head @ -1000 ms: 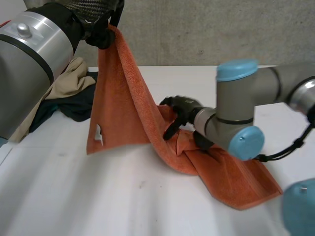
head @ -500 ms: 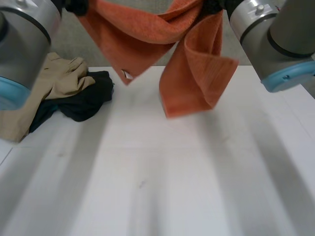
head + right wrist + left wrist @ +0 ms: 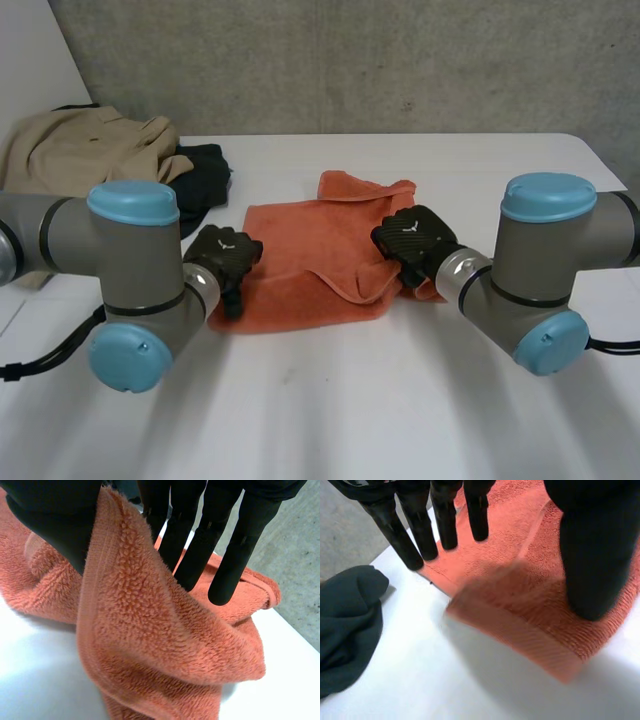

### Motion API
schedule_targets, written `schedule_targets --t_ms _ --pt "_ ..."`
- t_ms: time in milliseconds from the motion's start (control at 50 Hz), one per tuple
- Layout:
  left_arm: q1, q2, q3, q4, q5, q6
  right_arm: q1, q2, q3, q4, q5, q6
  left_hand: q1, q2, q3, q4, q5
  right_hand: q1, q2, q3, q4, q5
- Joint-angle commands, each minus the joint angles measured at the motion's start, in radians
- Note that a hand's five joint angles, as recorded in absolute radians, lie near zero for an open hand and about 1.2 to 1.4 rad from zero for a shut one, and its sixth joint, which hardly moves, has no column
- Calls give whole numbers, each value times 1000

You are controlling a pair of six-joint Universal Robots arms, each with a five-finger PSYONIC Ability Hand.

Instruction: Fold the laundry.

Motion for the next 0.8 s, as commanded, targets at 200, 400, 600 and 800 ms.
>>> schedule_targets --t_ms 200,400,600,800 --pt "46 87 35 -211 41 -287 83 -264 69 31 58 199 -157 -188 -196 -185 -184 271 223 205 197 254" --pt "21 9 78 -257 -8 -296 107 -408 138 30 46 270 -92 -124 -132 -121 -120 271 223 205 197 254" --pt "18 -18 98 -254 -73 -254 102 -443 164 -5 43 276 426 394 386 397 398 271 223 205 197 254" --pt "52 110 75 -234 -99 -238 76 -344 146 -13 52 250 1029 997 990 1001 1002 -33 -80 -99 -106 -49"
